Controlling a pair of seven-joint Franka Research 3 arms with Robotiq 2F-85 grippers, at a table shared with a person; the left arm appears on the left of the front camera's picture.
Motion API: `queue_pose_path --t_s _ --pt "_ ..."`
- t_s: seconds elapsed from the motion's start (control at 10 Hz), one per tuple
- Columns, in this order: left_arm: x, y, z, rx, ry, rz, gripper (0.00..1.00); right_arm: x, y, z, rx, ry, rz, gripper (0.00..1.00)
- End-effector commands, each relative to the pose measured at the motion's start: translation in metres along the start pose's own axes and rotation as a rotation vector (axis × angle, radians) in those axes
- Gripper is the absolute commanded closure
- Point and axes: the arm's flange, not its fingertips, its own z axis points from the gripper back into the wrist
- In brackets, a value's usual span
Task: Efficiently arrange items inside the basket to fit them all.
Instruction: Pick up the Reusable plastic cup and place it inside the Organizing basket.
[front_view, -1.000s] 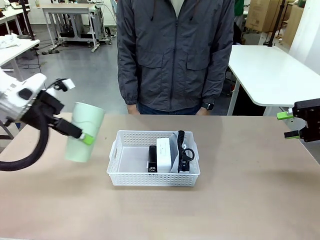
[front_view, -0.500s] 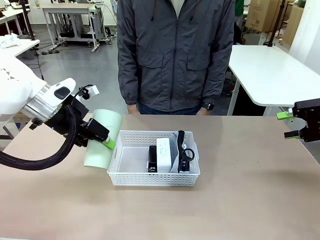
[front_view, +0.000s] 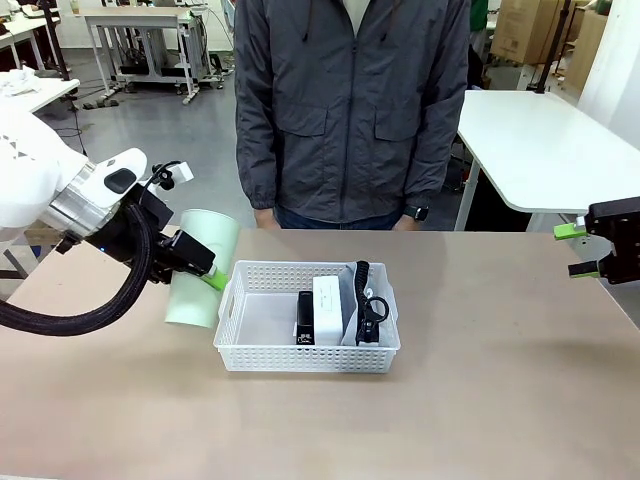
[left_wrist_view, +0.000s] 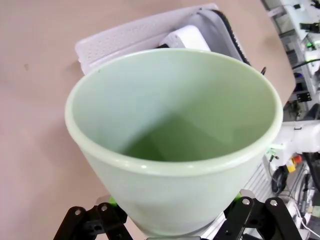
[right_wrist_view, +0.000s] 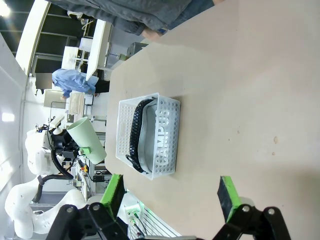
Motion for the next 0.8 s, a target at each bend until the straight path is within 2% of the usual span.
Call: queue_pose_path --t_s 0.0,0.1,0.3,0.4,0.5,0.7 --pt "-0.015 -0.02 0.017 0.021 0.054 0.083 0.16 -0.001 0.0 0.0 0.01 -0.001 0.006 0.0" --pt "-0.011 -0.039 0.017 0.001 0.146 0.126 0.16 -0.001 0.0 0.0 0.01 -0.001 0.006 0.0" --pt "-0.002 -0.075 -0.002 0.067 0.242 0.094 0.16 -0.001 0.0 0.0 0.01 -0.001 0.006 0.0" --pt "0.005 -0.087 -0.016 0.099 0.239 0.087 0.16 -0.001 0.0 0.0 0.01 -0.001 0.006 0.0" --pt "0.015 -0.095 -0.032 0.167 0.19 0.095 0.16 -0.001 0.0 0.0 0.01 -0.001 0.006 0.0" --pt "0.037 -0.11 -0.066 0.255 0.205 0.098 0.16 -0.001 0.0 0.0 0.01 -0.001 0.006 0.0"
